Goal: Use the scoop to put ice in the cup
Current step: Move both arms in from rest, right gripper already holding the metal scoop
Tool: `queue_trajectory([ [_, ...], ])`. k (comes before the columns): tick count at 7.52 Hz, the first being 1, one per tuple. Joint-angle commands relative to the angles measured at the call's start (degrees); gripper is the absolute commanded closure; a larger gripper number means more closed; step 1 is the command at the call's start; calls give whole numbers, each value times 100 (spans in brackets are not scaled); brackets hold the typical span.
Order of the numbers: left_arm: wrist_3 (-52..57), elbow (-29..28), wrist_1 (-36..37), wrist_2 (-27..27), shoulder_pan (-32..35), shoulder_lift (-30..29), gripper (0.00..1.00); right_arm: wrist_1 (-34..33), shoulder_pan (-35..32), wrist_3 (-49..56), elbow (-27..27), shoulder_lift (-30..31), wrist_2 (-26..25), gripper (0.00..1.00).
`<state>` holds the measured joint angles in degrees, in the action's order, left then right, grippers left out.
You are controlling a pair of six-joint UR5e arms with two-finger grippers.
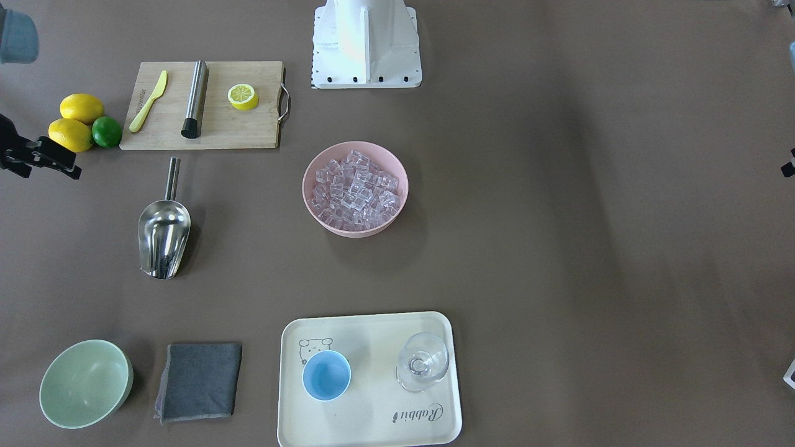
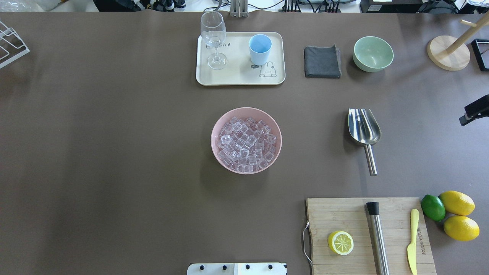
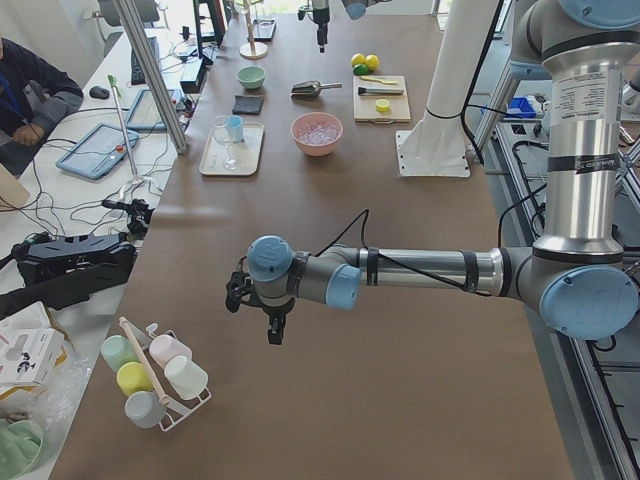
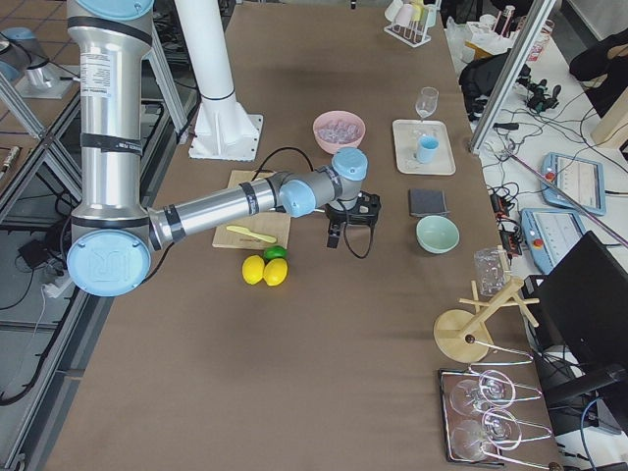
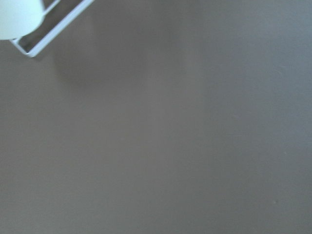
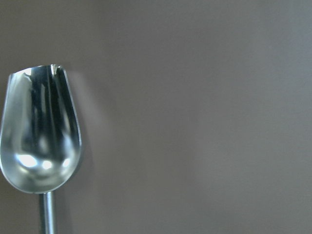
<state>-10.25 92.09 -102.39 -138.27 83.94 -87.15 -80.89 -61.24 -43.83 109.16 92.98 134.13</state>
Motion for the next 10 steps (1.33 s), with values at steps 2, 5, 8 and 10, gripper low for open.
queue_trajectory([
  [2, 23, 1220, -149, -68, -1542, -294, 3, 865, 1770, -2040, 122, -357, -913, 0],
  [5, 49, 1312, -699, 105, -3306, -1268, 3, 786, 2114, -1980, -8, -499, -1352, 0],
  [8, 41, 1268, -2326, 1817, -4646, -1374, 3, 259, 2362, -1813, -273, -860, -1504, 2],
  [10, 5, 1190, -3185, 2266, -5244, -1586, 3, 180, 2301, -1576, -211, -790, -1452, 48],
])
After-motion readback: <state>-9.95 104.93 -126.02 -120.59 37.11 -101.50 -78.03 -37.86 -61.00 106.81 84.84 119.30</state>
